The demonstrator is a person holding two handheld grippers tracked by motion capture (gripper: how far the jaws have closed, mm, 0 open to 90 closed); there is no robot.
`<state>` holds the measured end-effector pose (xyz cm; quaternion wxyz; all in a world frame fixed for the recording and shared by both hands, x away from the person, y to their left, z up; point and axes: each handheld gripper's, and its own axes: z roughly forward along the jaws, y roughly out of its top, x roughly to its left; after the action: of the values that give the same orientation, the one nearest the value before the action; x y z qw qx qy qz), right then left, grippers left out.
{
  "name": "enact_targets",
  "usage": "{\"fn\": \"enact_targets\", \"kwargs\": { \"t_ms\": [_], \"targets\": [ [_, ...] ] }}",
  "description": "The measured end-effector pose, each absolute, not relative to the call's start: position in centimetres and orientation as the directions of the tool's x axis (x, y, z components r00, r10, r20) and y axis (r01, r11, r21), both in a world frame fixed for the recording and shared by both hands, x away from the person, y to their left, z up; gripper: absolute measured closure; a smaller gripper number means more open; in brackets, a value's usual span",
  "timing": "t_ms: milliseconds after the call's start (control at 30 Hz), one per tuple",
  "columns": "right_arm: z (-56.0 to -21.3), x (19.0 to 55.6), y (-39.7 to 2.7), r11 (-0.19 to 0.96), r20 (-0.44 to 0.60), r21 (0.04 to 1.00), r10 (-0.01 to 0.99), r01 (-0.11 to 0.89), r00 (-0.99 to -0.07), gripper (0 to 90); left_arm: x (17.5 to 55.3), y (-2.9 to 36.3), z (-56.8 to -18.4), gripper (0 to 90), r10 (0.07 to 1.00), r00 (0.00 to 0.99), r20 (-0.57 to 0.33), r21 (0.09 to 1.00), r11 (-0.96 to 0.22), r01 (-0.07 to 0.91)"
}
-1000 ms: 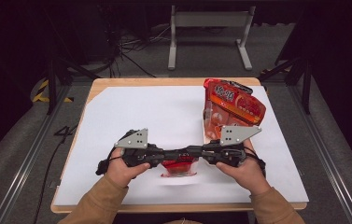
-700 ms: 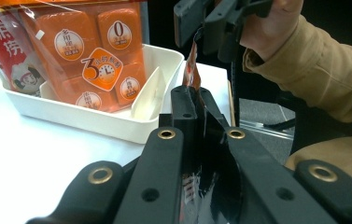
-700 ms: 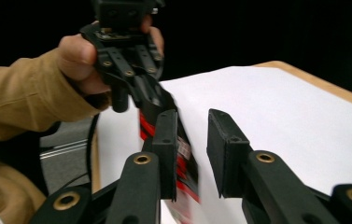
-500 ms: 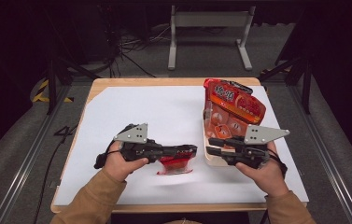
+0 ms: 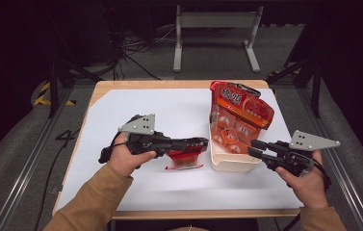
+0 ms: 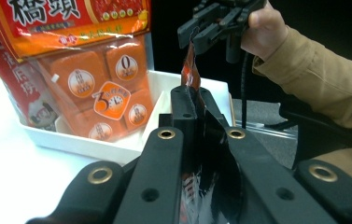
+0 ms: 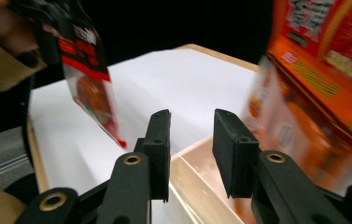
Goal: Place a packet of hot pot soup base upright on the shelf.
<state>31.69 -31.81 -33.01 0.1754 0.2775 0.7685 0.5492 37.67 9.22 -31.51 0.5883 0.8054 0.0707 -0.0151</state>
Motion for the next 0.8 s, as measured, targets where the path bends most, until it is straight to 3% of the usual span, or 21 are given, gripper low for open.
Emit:
{"fn": "enact_targets", "kwargs": {
  "t_ms": [800],
  "targets": [
    [-36.9,32.7,-37.2,0.334,-0.061,0.873,0.797,0.355,-0.601,54.4,39.5,7.3,-30.0,89.8,0.095,0.99,-0.105,0.959,-0.254,0.126]
  ]
}}
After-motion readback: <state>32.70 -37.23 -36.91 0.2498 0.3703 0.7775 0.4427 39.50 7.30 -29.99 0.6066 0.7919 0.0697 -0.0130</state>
